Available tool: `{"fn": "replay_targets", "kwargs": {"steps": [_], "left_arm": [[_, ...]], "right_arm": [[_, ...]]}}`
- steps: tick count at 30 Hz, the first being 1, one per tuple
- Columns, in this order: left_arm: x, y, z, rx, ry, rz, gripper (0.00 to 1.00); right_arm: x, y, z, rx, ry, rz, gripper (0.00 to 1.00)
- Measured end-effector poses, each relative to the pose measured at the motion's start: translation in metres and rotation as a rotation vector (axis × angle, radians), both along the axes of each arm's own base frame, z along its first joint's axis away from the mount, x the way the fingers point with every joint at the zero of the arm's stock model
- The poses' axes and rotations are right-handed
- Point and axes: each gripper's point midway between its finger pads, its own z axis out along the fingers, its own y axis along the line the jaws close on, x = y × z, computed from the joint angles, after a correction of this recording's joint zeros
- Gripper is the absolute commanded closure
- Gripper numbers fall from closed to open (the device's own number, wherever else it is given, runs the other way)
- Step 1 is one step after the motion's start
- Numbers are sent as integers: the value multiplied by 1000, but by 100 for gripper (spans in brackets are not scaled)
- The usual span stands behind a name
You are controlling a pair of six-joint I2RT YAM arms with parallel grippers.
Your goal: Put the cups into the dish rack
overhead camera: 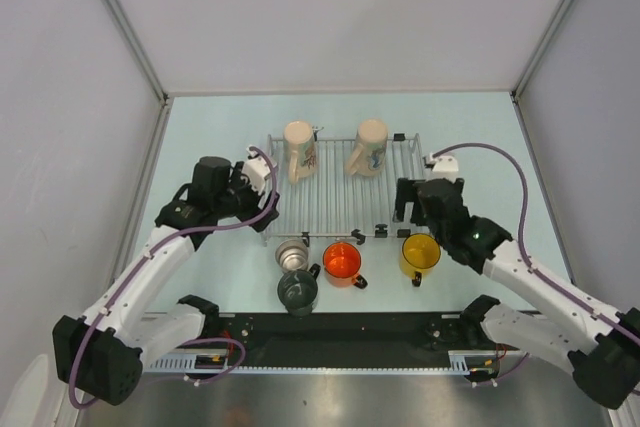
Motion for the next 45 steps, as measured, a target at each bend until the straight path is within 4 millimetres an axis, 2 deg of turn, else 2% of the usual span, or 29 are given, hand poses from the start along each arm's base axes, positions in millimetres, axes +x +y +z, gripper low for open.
{"fn": "replay_targets", "kwargs": {"steps": [5,9,13,16,18,24,30,33,36,41,43,45], "left_arm": [[-8,-1,9,-20,-15,-14,19],[-13,-5,13,-47,-15,-32,19],[-17,-7,13,-62,2,-42,20],[-19,-8,13,-67,7,-43,19],[-19,-7,14,-67,5,-42,20],[-20,-7,15,-68,3,-42,20],[-22,-5,17,-65,-6,-36,19],[-22,-4,19,-66,-15,-32,20],[-22,-3,20,-65,-21,-29,21],[-22,-3,20,-64,-23,-28,23],[-22,-3,21,-65,-23,-28,23],[-21,-3,21,-65,-24,-28,23]], "right_arm": [[-62,69,13,-2,-20,315,0],[-101,108,10,-51,-4,493,0],[-127,137,-15,-160,46,608,2],[-141,154,-36,-252,90,665,11],[-148,164,-47,-296,110,694,12],[-159,187,-64,-348,143,740,14],[-158,197,-71,-356,153,749,16],[-157,200,-76,-360,161,751,20],[-152,202,-81,-351,175,747,31],[-143,204,-87,-340,195,736,59],[-144,205,-88,-339,201,742,67],[-144,207,-88,-330,204,748,70]]}}
